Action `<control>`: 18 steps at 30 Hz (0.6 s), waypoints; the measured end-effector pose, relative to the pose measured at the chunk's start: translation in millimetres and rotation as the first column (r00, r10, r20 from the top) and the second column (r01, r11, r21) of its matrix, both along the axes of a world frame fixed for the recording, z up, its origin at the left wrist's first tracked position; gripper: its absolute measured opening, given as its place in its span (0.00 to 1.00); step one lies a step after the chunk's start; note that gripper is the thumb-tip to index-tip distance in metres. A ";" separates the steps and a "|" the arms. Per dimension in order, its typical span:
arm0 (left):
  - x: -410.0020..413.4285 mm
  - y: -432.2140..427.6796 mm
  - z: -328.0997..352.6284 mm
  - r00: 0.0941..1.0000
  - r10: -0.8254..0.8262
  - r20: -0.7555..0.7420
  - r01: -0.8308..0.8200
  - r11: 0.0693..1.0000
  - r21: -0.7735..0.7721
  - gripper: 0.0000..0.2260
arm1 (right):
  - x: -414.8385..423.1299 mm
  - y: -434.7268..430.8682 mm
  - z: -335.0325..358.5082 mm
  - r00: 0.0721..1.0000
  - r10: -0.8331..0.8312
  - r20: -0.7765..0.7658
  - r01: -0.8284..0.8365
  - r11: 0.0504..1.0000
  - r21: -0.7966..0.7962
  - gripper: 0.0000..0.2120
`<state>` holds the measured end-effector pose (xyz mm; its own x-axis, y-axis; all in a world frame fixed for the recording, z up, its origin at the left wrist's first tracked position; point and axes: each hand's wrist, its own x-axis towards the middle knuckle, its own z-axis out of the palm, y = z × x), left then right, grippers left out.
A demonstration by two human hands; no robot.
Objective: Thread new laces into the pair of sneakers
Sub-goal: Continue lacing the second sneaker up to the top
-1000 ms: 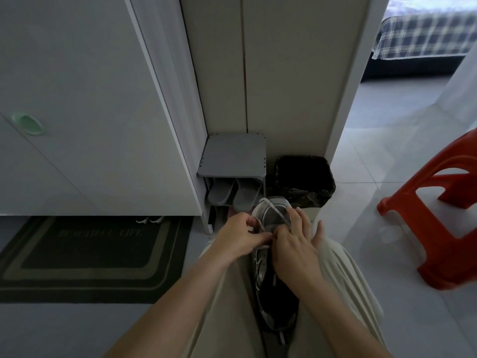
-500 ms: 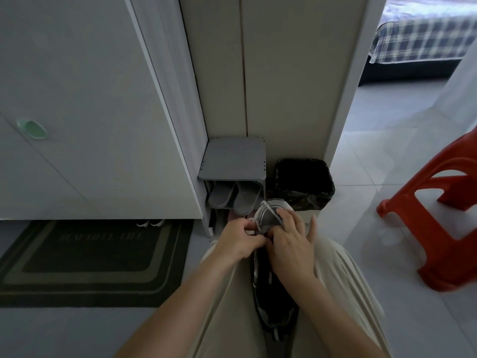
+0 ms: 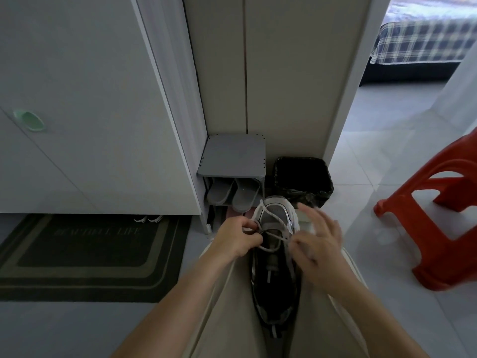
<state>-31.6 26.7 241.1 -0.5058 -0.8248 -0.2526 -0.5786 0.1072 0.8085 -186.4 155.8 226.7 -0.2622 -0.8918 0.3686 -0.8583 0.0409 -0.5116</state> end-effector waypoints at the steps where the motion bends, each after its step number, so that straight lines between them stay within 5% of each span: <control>1: 0.0 -0.1 0.6 1.000 -0.003 0.003 0.003 1.000 -0.002 0.10 | -6.5 8.6 2.7 0.998 -0.012 0.066 0.017 0.998 -0.067 0.10; 3: 0.5 0.4 1.7 1.000 -0.007 0.015 0.007 1.000 -0.022 0.10 | -22.3 29.4 8.7 0.980 -0.060 0.191 0.077 0.993 -0.086 0.08; 6: 0.1 1.9 0.5 1.000 0.007 -0.002 -0.008 0.999 -0.047 0.09 | -45.4 50.7 13.5 0.945 -0.201 0.259 0.184 0.979 0.086 0.11; 10: -1.3 8.0 0.2 0.998 -0.018 -0.056 0.014 0.998 -0.064 0.03 | -47.0 35.0 18.1 0.955 -0.293 -0.054 0.287 0.857 0.428 0.03; 14: 3.9 8.6 -4.8 0.997 -0.018 -0.075 0.007 0.990 -0.141 0.04 | -10.6 -7.2 38.4 0.939 -0.304 -0.158 0.319 0.945 0.078 0.07; 18: 3.8 5.2 -8.2 1.000 -0.008 -0.004 0.007 0.951 -0.309 0.04 | 21.8 -40.3 26.4 0.913 -0.078 -0.401 0.185 0.953 0.238 0.10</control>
